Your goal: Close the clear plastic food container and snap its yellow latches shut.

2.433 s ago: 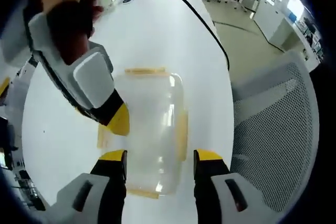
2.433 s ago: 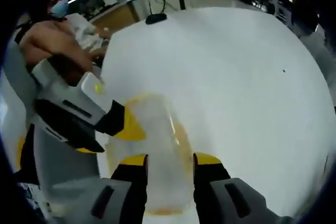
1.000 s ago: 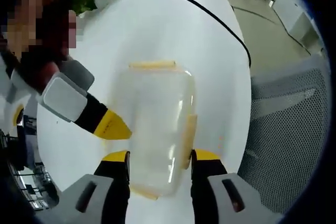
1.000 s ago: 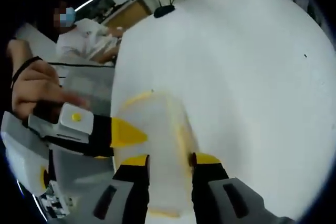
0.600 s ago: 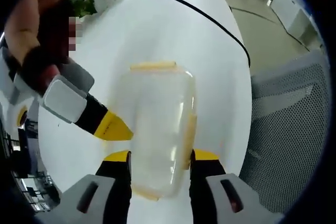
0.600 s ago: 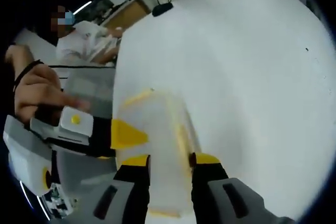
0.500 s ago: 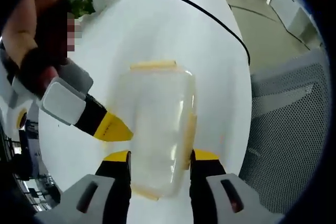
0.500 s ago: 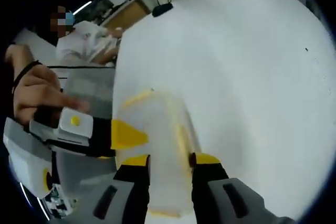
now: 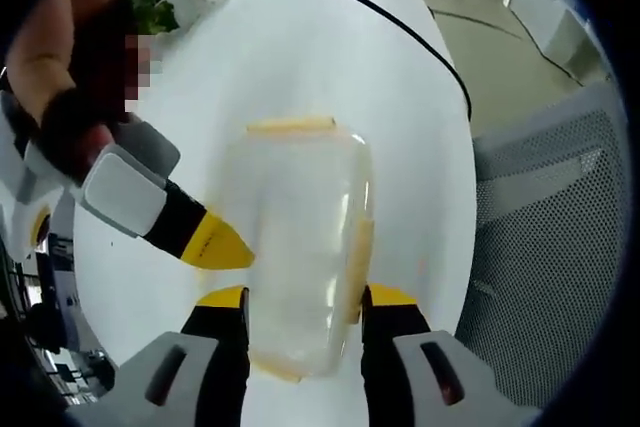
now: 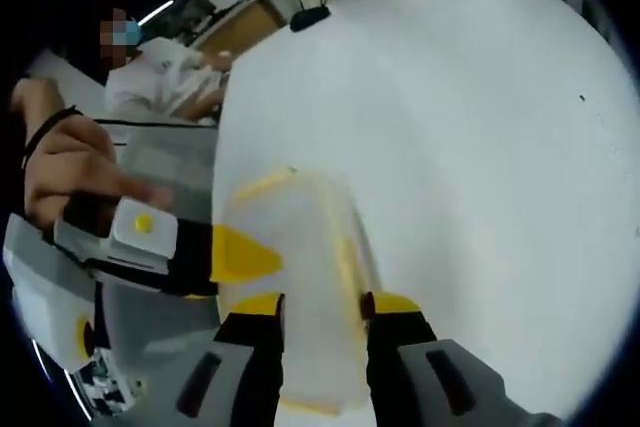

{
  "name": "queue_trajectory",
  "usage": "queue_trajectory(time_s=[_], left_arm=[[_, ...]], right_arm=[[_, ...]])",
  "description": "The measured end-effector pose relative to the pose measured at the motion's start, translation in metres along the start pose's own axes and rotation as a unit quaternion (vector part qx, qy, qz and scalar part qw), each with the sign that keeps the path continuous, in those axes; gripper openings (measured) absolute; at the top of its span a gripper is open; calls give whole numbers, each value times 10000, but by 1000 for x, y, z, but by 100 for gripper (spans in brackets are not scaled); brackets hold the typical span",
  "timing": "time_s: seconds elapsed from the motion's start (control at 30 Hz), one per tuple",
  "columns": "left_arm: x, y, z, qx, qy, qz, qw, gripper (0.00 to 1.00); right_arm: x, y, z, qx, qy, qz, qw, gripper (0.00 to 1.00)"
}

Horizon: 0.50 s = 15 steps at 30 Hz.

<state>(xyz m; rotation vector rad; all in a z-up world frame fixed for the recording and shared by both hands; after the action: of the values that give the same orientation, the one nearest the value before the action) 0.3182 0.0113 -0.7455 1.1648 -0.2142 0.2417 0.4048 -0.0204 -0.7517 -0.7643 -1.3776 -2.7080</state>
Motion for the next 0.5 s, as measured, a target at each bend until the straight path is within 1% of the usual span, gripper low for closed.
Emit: queue_trajectory(time_s=[0.17, 0.2, 0.37, 0.43, 0.5], left_arm=[[2, 0, -1, -47, -4, -14, 10000, 43], [2, 0, 0, -45, -7, -11, 10000, 43], [3, 0, 0, 22, 5, -18, 10000, 44], [4, 0, 0, 45, -12, -75, 10000, 44], [5, 1, 0, 62, -112, -192, 9997, 44]], right_arm=[[-1, 0, 0, -30, 41, -16, 10000, 31], [0, 0, 0, -16, 103, -22, 9999, 31], [0, 0, 0, -34, 82, -78, 9999, 33], [-1, 0, 0, -85, 60, -81, 9999, 33], [-1, 1, 0, -125, 69, -89, 9999, 34]])
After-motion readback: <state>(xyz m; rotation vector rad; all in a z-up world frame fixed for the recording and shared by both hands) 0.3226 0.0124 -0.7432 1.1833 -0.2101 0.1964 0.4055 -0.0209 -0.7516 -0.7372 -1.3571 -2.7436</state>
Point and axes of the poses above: the point that each gripper's makers call its tool centre point, and the gripper's own axes: y roughly backward along the fingers, x roughly to its left, z roughly out of its top, the point moved 5 cm from there along y, roughly backward along the fingers, and after that the axes turned 13 degrees about -x, right-handed, at the moved point
